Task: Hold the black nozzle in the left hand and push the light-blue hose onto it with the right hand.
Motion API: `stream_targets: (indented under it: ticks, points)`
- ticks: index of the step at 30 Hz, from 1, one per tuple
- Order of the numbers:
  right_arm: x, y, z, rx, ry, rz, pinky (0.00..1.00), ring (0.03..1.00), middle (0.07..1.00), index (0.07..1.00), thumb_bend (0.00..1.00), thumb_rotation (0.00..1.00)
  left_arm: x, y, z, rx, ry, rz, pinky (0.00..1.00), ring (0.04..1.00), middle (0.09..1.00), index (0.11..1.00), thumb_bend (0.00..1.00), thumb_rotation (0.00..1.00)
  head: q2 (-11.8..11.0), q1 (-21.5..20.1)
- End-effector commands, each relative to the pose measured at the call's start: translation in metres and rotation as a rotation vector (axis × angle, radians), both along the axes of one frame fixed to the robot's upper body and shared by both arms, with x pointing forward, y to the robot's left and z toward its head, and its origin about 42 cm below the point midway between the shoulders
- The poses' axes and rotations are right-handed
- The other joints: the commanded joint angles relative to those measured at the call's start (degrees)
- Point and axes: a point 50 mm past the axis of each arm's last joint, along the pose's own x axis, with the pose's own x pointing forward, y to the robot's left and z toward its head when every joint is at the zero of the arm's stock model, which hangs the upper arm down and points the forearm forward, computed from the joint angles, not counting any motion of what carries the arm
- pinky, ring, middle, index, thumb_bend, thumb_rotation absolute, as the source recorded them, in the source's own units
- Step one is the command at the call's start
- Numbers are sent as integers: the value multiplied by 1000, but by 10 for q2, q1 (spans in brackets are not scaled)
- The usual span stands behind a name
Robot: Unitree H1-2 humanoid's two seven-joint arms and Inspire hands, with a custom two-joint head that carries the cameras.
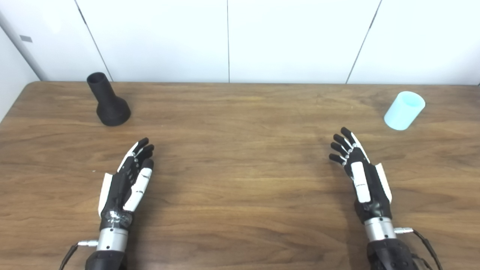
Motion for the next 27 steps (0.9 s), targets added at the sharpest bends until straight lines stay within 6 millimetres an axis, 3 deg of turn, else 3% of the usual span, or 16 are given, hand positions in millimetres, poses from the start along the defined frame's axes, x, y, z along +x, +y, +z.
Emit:
stream_targets:
  ticks: [1, 20, 27]
  points:
    - [-11, 1, -13, 14, 51, -2, 784, 867, 889, 915, 469, 1000, -8, -3, -12, -7, 50, -9, 885, 879, 869, 894, 426, 645, 1, 0]
    - [-12, 0, -12, 17, 47, -3, 785, 864, 891, 906, 481, 1000, -9, -3, -11, -16, 44, -12, 879, 871, 870, 893, 427, 637, 3, 2]
    - [-14, -4, -13, 7, 43, -9, 760, 854, 882, 906, 470, 1000, -11, -7, -11, 18, 49, -9, 863, 865, 868, 891, 442, 664, -7, 45]
